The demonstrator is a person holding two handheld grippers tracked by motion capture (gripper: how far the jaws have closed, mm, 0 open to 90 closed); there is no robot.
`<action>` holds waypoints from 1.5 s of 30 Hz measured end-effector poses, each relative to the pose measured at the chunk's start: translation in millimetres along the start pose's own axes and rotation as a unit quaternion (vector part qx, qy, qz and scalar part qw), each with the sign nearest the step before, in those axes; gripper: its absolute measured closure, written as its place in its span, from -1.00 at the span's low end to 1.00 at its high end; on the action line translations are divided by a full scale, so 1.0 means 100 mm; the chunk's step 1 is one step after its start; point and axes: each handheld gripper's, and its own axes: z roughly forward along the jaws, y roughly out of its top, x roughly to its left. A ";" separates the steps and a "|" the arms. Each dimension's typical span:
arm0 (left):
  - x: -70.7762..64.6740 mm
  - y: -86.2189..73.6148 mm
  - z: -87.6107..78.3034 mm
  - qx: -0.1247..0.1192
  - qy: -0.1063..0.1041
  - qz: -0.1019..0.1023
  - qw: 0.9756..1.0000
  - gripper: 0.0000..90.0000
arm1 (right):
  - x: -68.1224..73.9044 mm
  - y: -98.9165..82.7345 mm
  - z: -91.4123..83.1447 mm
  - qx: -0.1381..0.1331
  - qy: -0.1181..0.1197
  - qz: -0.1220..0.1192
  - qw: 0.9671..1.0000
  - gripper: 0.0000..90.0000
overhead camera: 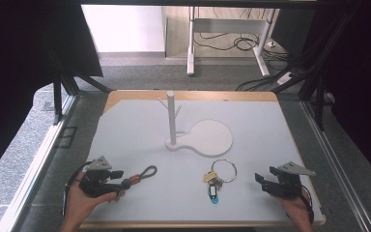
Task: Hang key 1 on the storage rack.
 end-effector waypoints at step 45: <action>-0.03 0.70 0.45 0.248 -0.009 0.130 0.960 0.03 | 0.06 -0.02 0.06 0.035 -0.002 -0.019 0.999 -0.30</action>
